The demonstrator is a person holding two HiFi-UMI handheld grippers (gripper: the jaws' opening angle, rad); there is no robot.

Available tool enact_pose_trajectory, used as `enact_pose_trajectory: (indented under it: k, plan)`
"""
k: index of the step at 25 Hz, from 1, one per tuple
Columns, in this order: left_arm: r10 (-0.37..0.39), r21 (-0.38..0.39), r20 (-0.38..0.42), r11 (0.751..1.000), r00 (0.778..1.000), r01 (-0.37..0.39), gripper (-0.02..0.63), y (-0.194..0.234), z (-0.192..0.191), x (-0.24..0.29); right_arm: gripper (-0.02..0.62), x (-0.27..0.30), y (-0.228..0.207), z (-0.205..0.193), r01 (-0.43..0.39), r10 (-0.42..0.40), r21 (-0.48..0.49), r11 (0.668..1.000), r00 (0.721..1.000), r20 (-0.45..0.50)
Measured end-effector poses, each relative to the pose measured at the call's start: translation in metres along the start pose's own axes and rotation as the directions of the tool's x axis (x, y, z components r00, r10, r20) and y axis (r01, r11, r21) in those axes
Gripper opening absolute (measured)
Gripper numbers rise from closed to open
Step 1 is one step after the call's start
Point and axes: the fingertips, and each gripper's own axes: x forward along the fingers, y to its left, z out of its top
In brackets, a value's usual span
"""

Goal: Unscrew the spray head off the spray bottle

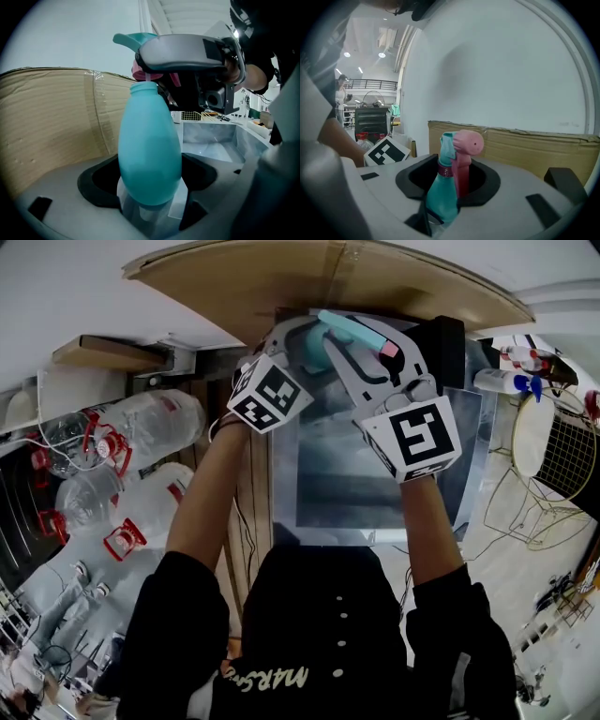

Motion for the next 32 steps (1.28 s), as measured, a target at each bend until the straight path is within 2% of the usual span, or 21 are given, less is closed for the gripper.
enact_pose_trajectory:
  k: [14, 19, 32]
  plan:
    - [0.035, 0.019, 0.013, 0.999, 0.999, -0.035, 0.413, -0.004, 0.001, -0.002, 0.150, -0.014, -0.003, 0.022, 0.012, -0.012, 0.003, 1.000, 0.998, 0.059]
    - [0.084, 0.007, -0.003, 0.996, 0.996, -0.084, 0.413, -0.001, 0.000, -0.006, 0.150, -0.023, -0.004, 0.033, 0.022, -0.022, 0.006, 1.000, 0.995, 0.093]
    - [0.138, 0.008, -0.021, 0.990, 0.990, -0.138, 0.413, -0.008, 0.012, -0.027, 0.150, -0.053, -0.004, 0.071, 0.065, -0.061, -0.017, 0.998, 0.981, 0.184]
